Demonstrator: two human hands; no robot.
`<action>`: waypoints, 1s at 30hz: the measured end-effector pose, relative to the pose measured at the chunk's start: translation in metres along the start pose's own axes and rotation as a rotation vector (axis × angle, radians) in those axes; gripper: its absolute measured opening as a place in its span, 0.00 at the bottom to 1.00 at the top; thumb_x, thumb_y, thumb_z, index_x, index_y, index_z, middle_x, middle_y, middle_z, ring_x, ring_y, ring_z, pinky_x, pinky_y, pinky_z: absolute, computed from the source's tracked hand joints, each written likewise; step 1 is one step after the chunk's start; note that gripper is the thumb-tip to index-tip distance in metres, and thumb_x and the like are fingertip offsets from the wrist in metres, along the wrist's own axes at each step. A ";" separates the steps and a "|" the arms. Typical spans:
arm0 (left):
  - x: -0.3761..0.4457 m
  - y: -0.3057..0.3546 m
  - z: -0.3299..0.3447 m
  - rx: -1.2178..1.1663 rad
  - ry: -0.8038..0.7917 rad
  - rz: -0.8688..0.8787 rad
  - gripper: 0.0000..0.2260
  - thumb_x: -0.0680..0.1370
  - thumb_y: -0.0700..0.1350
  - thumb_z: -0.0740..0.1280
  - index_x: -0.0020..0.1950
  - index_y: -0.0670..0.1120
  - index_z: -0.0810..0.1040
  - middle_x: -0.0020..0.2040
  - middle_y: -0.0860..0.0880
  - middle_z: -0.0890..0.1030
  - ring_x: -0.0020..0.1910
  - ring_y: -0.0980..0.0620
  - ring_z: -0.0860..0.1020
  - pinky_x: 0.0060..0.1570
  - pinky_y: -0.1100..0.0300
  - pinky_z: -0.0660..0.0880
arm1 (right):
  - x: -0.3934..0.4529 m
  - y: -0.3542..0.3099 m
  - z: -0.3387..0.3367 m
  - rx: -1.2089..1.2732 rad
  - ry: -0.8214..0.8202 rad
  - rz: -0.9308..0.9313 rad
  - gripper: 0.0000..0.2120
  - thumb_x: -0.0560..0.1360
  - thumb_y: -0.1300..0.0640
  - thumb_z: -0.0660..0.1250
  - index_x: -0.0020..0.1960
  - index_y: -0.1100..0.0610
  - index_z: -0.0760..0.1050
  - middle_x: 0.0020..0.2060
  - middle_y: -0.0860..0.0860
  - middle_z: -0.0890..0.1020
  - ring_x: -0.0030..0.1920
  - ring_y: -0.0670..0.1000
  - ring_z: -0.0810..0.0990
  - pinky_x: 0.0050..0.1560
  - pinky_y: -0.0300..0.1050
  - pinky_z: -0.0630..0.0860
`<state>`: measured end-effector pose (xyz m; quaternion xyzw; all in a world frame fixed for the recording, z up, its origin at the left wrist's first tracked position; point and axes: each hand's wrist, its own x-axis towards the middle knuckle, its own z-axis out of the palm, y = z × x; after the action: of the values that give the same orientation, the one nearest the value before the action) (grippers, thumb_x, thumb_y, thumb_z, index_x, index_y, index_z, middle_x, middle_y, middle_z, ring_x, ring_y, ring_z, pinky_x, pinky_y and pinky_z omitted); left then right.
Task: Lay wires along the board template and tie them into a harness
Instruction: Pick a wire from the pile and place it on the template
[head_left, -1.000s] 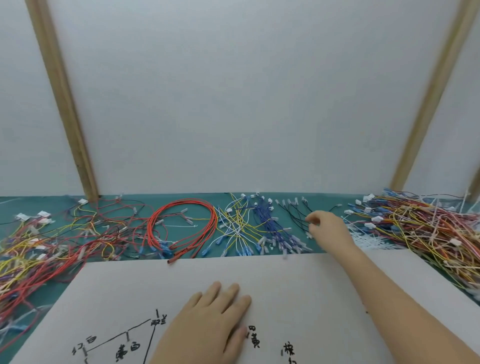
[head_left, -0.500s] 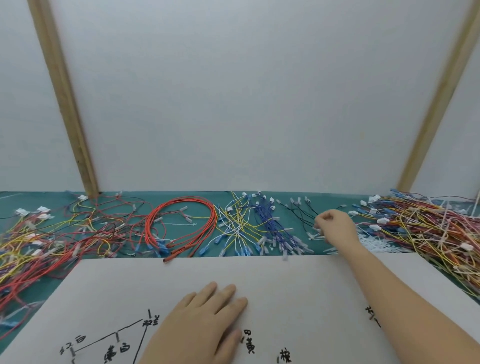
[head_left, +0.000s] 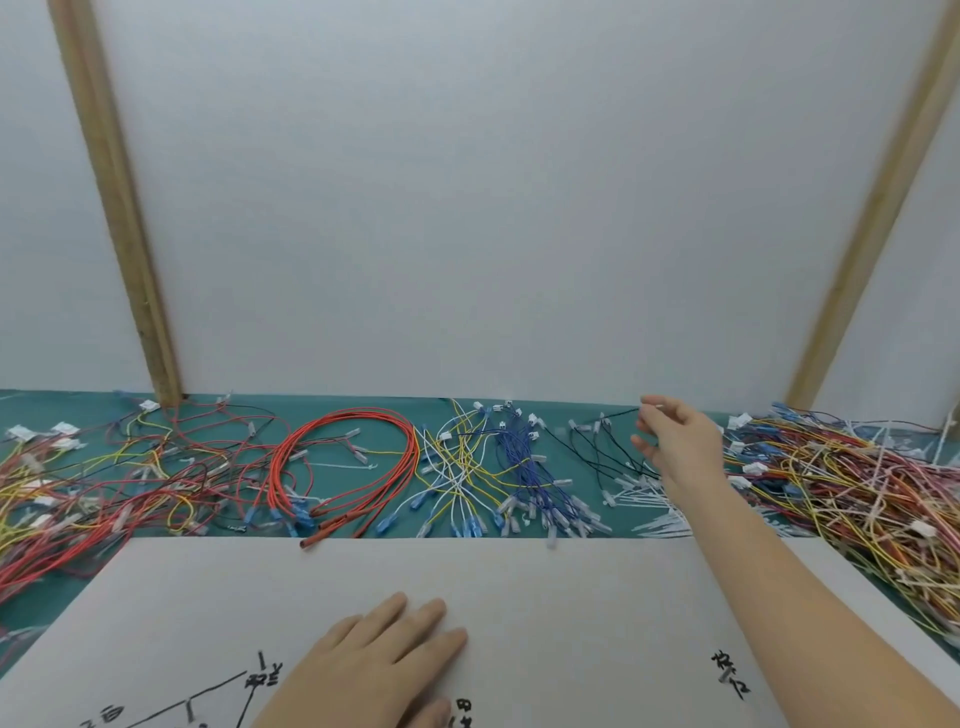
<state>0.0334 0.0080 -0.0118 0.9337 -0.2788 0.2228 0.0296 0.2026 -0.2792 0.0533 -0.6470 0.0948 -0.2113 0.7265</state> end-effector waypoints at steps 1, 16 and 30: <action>0.000 0.000 0.000 -0.023 -0.014 -0.010 0.31 0.79 0.57 0.35 0.48 0.64 0.80 0.46 0.63 0.82 0.40 0.61 0.82 0.29 0.67 0.76 | 0.003 -0.002 0.002 -0.034 -0.023 -0.017 0.08 0.76 0.67 0.63 0.46 0.57 0.78 0.38 0.49 0.76 0.38 0.46 0.74 0.38 0.41 0.76; 0.006 0.005 -0.035 -0.839 0.016 -0.568 0.20 0.78 0.47 0.62 0.59 0.71 0.60 0.61 0.73 0.63 0.62 0.67 0.67 0.55 0.74 0.64 | -0.102 -0.035 0.020 0.234 -0.322 -0.047 0.11 0.76 0.71 0.59 0.44 0.58 0.77 0.33 0.50 0.77 0.34 0.45 0.80 0.37 0.37 0.80; 0.011 -0.024 -0.054 -1.833 0.313 -0.707 0.10 0.68 0.42 0.65 0.43 0.49 0.85 0.36 0.48 0.82 0.29 0.54 0.79 0.27 0.65 0.76 | -0.152 -0.010 0.032 0.369 -0.524 0.185 0.09 0.71 0.69 0.63 0.43 0.60 0.80 0.32 0.51 0.79 0.34 0.47 0.82 0.37 0.37 0.80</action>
<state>0.0329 0.0319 0.0430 0.5394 -0.0417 0.0204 0.8408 0.0783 -0.1855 0.0473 -0.5256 -0.0767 0.0153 0.8471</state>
